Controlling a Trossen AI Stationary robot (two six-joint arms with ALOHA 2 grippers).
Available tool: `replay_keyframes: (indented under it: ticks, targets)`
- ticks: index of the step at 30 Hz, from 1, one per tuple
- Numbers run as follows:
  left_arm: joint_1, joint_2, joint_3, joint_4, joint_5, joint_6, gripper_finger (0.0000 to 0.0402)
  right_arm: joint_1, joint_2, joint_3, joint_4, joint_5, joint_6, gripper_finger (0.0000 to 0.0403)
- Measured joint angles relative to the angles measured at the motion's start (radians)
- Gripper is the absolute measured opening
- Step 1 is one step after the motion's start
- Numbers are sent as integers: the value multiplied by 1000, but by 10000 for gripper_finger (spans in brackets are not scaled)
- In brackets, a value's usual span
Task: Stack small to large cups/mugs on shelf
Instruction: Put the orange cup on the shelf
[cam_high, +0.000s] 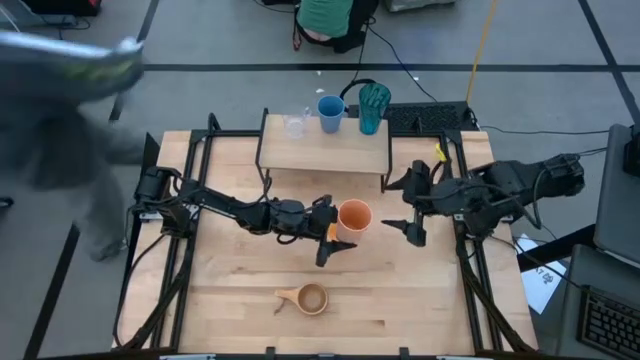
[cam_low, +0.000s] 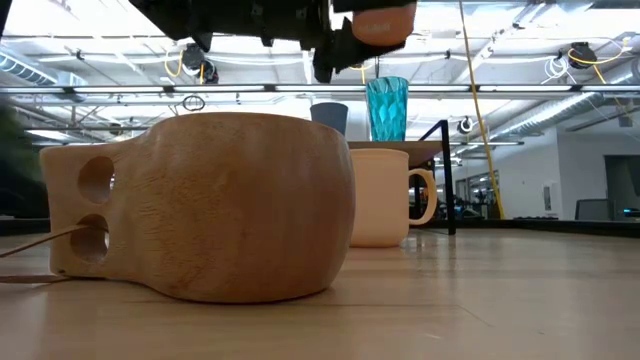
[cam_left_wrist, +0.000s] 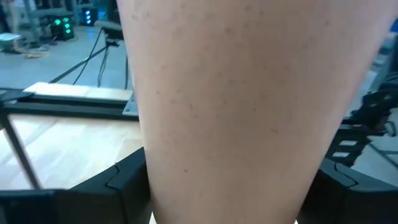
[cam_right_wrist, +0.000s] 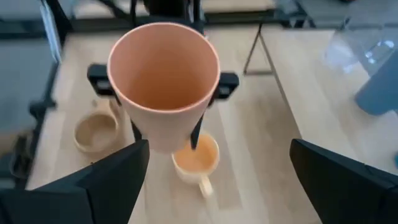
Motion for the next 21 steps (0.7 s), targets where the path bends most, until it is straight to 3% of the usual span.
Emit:
replay_keyframes:
  ticks: [4,9,21]
  targets:
    - [3,1,0,-40,-36,9,284,-1,135,198,-192,-74,-3,378]
    - [3,1,0,-53,-48,17,286,0,280,369,-278,-190,-29,377]
    - [3,2,0,-81,-48,11,288,-12,480,552,-378,-263,-123,377]
